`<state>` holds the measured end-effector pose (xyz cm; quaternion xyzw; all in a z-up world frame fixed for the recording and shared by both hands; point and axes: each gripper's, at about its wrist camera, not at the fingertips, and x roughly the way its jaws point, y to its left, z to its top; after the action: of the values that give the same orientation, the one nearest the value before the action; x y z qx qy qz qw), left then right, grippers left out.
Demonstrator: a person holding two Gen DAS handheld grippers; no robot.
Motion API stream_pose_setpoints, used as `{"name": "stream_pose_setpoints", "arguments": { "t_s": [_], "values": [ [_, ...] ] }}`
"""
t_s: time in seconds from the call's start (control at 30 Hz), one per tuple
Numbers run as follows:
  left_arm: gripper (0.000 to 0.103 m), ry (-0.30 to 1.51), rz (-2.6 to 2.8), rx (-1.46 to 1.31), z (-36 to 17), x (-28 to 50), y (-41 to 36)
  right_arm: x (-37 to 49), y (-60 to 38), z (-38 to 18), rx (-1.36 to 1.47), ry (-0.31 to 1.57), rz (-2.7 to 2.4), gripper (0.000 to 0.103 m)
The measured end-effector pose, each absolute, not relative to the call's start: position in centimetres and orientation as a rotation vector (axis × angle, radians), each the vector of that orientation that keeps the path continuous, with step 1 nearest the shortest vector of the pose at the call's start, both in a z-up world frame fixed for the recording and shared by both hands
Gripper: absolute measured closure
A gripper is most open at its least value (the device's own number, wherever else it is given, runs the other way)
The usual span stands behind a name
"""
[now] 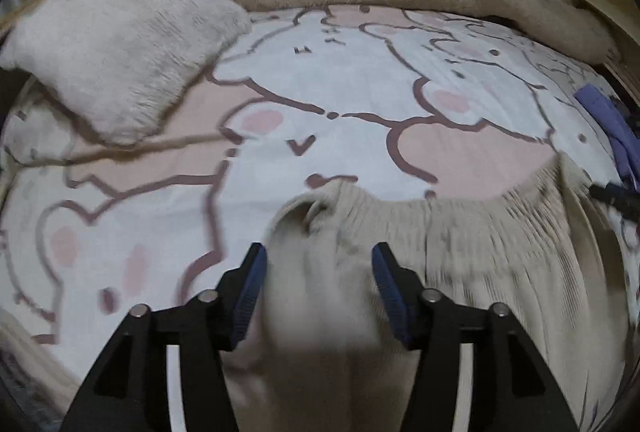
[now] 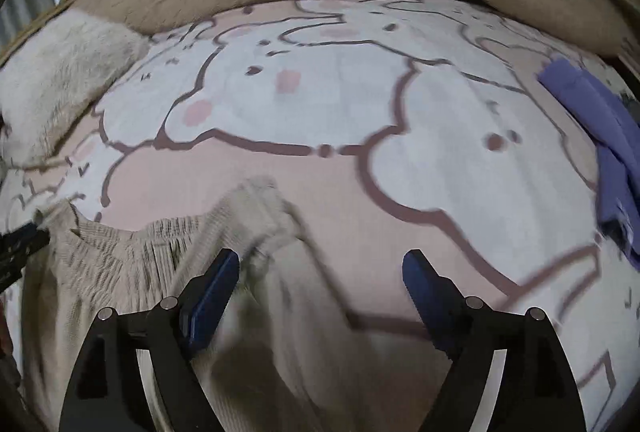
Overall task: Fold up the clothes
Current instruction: 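Lower the pants flat onto the bed and open both tools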
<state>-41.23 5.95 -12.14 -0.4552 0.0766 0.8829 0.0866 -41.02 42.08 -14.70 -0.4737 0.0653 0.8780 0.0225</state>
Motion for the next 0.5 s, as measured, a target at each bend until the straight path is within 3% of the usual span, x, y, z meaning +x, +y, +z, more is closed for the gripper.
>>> {"name": "stream_pose_setpoints", "arguments": {
  "t_s": [0.23, 0.5],
  "values": [
    [0.036, 0.307, 2.706, -1.205, -6.2, -25.8, 0.3, -27.8, 45.4, -9.0, -1.391, 0.320, 2.801, 0.019],
    [0.036, 0.263, 2.765, -1.206, -6.6, -9.0, -3.4, -9.4, 45.9, -8.3, -1.371, 0.448, 2.755, 0.020]
  ]
}}
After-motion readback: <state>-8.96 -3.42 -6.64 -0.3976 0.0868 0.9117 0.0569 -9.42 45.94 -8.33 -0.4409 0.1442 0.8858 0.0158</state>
